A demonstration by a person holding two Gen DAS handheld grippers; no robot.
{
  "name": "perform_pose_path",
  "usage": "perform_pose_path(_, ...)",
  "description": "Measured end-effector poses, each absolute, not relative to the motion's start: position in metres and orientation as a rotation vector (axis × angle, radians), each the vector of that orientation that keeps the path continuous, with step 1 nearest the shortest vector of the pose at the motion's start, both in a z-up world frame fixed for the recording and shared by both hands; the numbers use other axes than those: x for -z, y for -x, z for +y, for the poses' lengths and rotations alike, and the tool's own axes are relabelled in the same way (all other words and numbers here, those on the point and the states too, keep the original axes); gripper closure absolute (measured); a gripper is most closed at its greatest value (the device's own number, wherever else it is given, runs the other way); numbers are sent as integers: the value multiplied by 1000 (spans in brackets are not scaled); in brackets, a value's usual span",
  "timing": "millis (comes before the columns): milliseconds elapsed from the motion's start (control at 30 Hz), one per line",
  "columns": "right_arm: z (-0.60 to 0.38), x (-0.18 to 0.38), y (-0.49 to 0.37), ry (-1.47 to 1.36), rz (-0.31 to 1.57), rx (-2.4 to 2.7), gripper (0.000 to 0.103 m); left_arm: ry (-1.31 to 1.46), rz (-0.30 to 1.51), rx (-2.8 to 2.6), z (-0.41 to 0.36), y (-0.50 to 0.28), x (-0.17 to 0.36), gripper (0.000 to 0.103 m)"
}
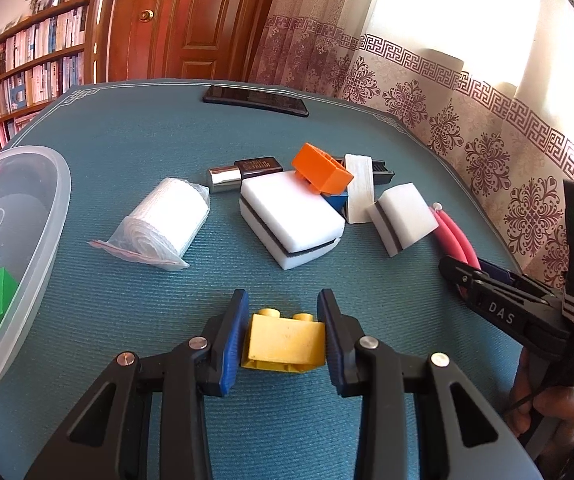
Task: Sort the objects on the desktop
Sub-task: 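Grasp the pink foam pliers handles with the right gripper and lift, then carry yellow brick and pink pliers over the container and release both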
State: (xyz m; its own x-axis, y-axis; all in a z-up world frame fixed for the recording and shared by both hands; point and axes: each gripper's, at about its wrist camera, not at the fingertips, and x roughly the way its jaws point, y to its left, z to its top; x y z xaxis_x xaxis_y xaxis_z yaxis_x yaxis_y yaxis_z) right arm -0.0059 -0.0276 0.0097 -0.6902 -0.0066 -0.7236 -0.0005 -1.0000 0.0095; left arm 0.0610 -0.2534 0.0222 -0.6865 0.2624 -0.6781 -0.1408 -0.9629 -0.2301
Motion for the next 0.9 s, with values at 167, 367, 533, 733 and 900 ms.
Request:
perform_pose_path(167, -24, -11, 4, -1227, -54, 2885, 63, 1080, -230, -2710, -256, -65, -25, 64)
perform_pose_path(367, -15, -21, -13, -1185, -164, 2894, 63, 1032, -231, -2744, -261, -76, -31, 64)
perform_pose_path(533, -13, -42, -31, -1081, -223, 2911, 63, 1005, -282, -2766, -270, -83, -38, 64)
perform_pose_path(733, -23, -53, -41, -1033, -236, 2891, 63, 983, -325, -2797, -281, -88, -47, 64)
perform_pose_path(900, -38, -55, -44, -1028, -235, 2850, 63, 978, -352, -2822, -293, -89, -53, 64)
